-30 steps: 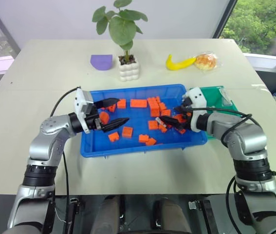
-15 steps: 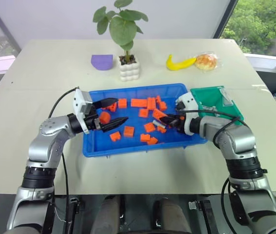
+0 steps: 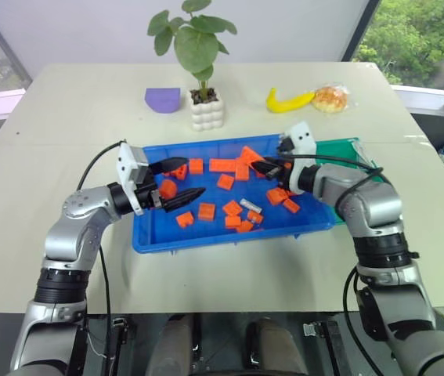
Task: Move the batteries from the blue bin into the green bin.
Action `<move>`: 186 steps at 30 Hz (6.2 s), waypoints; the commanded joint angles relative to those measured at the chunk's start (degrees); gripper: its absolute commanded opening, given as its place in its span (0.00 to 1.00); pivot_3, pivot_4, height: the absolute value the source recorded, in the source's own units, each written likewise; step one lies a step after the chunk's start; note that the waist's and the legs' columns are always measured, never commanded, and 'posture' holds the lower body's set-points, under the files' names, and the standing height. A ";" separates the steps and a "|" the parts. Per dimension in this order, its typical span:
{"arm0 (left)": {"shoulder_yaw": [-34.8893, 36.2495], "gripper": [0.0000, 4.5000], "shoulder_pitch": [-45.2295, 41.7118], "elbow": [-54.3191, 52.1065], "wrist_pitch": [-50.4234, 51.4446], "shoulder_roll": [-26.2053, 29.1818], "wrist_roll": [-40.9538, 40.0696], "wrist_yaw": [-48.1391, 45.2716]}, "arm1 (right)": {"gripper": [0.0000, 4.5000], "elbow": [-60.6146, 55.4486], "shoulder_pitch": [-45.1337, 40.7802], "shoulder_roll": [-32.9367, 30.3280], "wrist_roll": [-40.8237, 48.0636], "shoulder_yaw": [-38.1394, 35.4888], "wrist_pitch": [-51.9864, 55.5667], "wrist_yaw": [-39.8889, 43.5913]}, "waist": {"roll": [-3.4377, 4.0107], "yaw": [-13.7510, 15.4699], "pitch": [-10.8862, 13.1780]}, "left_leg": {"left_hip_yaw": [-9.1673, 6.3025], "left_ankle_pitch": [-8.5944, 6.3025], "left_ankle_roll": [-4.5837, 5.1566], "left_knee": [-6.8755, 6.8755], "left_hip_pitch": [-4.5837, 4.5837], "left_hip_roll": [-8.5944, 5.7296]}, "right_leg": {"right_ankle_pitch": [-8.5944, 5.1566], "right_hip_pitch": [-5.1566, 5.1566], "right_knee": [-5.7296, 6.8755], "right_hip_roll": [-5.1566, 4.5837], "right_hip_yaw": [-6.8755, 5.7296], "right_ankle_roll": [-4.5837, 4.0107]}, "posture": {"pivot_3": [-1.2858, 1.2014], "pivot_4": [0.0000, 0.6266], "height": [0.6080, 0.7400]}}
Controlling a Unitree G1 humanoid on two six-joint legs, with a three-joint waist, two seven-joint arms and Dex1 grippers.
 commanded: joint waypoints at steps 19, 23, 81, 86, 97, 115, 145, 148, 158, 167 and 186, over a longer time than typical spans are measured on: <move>1.41 1.00 3.40 -8.97 2.93 3.86 -3.60 -0.21 | 0.91 -13.32 1.73 -13.40 3.48 1.98 2.44 19.07 | 0.00 -0.05 0.00 | -0.03 -0.01 0.02 -0.02 -0.03 0.02 | 0.00 0.00 -0.03 -0.02 0.00 0.00 | 0.52 0.24 1.00; 1.03 1.00 3.71 -10.88 3.95 4.11 -4.30 0.00 | 0.91 -16.26 3.84 -14.05 4.52 2.39 3.86 19.63 | 0.00 -0.07 0.00 | -0.02 -0.01 0.02 -0.01 -0.03 0.04 | 0.00 -0.01 -0.03 -0.01 0.00 0.00 | 0.52 0.24 1.00; 0.86 1.00 5.07 -14.41 4.46 3.64 -5.16 4.01 | 0.01 -2.50 -2.18 -8.42 -15.27 17.98 -7.91 20.06 | -0.05 -0.05 -0.05 | -0.06 -0.01 0.01 0.06 -0.02 0.02 | 0.00 0.03 -0.02 0.00 -0.02 0.00 | 0.52 0.24 1.00; 0.88 1.00 5.52 -14.52 4.35 3.54 -5.22 4.09 | 0.20 -3.48 -3.67 -9.64 -14.78 15.42 -8.06 20.40 | -0.05 -0.07 -0.05 | -0.04 -0.01 0.01 0.06 -0.02 0.03 | 0.00 0.02 -0.02 0.01 -0.02 0.00 | 0.52 0.24 1.00; 0.83 1.00 5.68 -13.66 3.61 3.26 -4.99 3.57 | 0.50 -4.89 -5.29 -16.33 -15.75 14.26 -11.87 25.57 | -0.05 -0.05 -0.04 | -0.04 -0.01 0.01 0.05 -0.02 0.02 | 0.00 0.02 -0.03 -0.01 -0.02 0.00 | 0.52 0.24 1.00; 0.95 1.00 6.38 -13.52 3.03 3.28 -4.86 3.78 | 0.69 -4.75 -2.74 -16.84 -15.46 14.56 -12.72 29.03 | -0.05 -0.06 -0.04 | -0.04 -0.01 0.01 0.05 -0.02 0.03 | 0.00 0.03 -0.03 -0.01 -0.02 0.00 | 0.52 0.24 1.00; 1.40 1.00 6.60 -13.53 2.18 3.41 -4.32 5.55 | 0.98 5.18 -3.27 -13.53 -19.39 16.73 -18.27 29.33 | -0.05 -0.10 -0.04 | -0.04 -0.01 0.00 0.06 -0.02 0.03 | 0.00 0.03 -0.03 0.01 -0.02 0.00 | 0.52 0.24 1.00; 1.42 1.00 6.77 -13.70 2.05 3.40 -4.24 5.70 | 0.98 5.14 -3.12 -13.23 -19.53 16.75 -18.09 29.74 | -0.05 -0.04 -0.04 | -0.04 -0.01 0.01 0.07 -0.02 0.03 | 0.00 0.04 -0.03 0.00 -0.02 0.00 | 0.52 0.24 1.00; 1.56 1.00 7.04 -13.69 1.61 3.31 -4.21 5.94 | 0.49 4.53 -2.30 -13.59 -19.77 16.52 -17.78 30.76 | -0.05 -0.04 -0.05 | -0.05 -0.01 0.01 0.07 -0.01 0.03 | 0.00 0.05 -0.03 0.00 -0.04 0.00 | 0.52 0.24 1.00; 1.30 1.00 6.13 -13.18 1.77 3.26 -4.17 5.90 | 0.49 2.82 -3.02 -13.77 -19.63 15.34 -17.26 29.97 | -0.05 -0.05 -0.05 | -0.05 -0.01 0.01 0.07 -0.01 0.03 | 0.00 0.05 -0.03 0.00 -0.04 0.00 | 0.52 0.24 1.00; -4.03 1.00 -10.23 4.01 -1.21 -0.83 -2.60 -6.17 | 0.49 -6.91 -3.74 -29.63 -16.41 0.95 -7.89 29.76 | -0.04 0.42 -0.02 | 0.00 -0.01 0.01 0.06 -0.02 0.01 | 0.00 0.03 -0.04 -0.01 -0.04 0.00 | 0.52 0.24 1.00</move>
